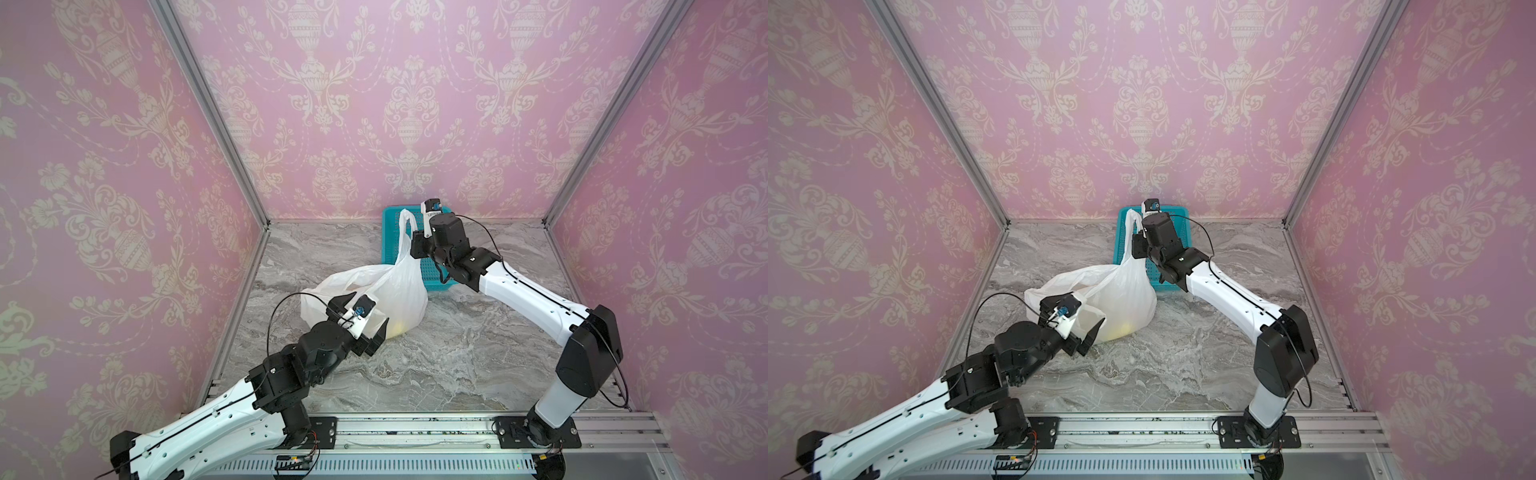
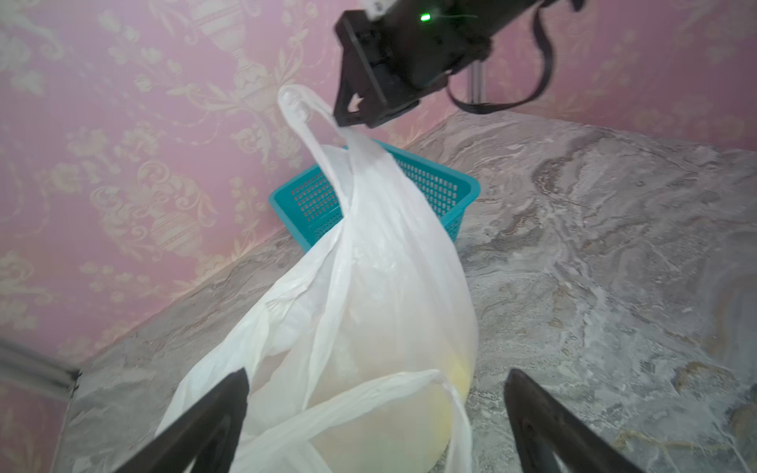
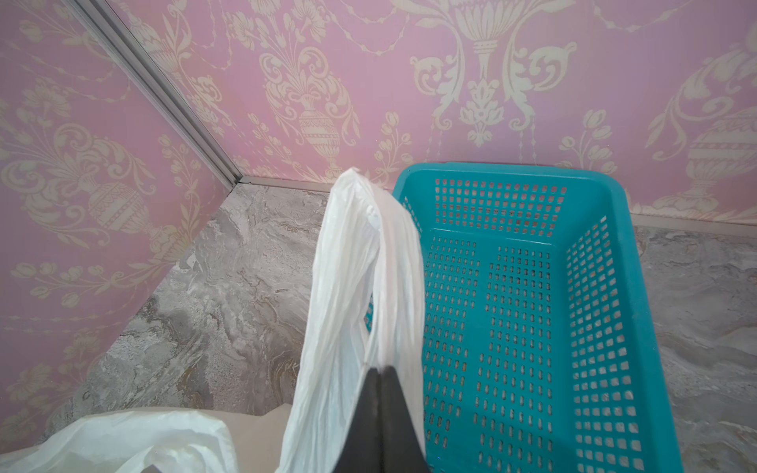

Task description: Untie the knot of the plastic bag and take out the fruit

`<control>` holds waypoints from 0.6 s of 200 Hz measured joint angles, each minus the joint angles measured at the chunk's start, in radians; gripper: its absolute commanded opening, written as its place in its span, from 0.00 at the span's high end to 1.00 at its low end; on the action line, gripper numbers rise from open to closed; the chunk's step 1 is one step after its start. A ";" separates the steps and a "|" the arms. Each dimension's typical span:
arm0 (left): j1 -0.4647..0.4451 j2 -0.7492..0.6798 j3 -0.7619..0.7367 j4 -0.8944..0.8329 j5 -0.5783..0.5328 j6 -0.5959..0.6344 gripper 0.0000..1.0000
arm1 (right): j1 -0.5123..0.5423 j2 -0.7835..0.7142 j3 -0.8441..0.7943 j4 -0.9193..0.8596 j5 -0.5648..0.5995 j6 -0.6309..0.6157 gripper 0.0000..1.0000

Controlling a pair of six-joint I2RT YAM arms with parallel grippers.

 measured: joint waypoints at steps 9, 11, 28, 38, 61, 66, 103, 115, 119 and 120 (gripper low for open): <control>-0.034 0.001 -0.024 0.018 -0.010 0.040 0.01 | -0.006 0.034 0.040 -0.018 -0.003 -0.006 1.00; -0.040 0.003 -0.029 0.023 -0.014 0.048 0.01 | -0.008 0.041 0.050 -0.024 -0.005 -0.008 1.00; -0.061 0.050 -0.043 0.049 -0.074 0.110 0.01 | -0.021 0.091 0.105 -0.057 -0.012 -0.017 1.00; -0.066 0.095 -0.044 0.068 -0.123 0.142 0.01 | -0.028 0.111 0.123 -0.072 -0.016 -0.019 1.00; -0.086 0.211 -0.045 0.113 -0.240 0.213 0.01 | -0.034 0.134 0.146 -0.108 -0.018 -0.027 1.00; -0.090 0.229 -0.046 0.119 -0.263 0.225 0.01 | -0.035 0.137 0.153 -0.113 -0.018 -0.031 1.00; -0.100 0.306 -0.065 0.224 -0.475 0.315 0.01 | -0.041 0.140 0.170 -0.122 -0.026 -0.042 1.00; -0.098 0.320 -0.082 0.269 -0.547 0.336 0.01 | -0.044 0.138 0.161 -0.116 -0.028 -0.041 1.00; -0.097 0.323 -0.088 0.283 -0.569 0.343 0.02 | -0.044 0.137 0.154 -0.110 -0.029 -0.041 1.00; -0.096 0.323 -0.089 0.285 -0.573 0.344 0.03 | -0.045 0.135 0.152 -0.109 -0.029 -0.041 1.00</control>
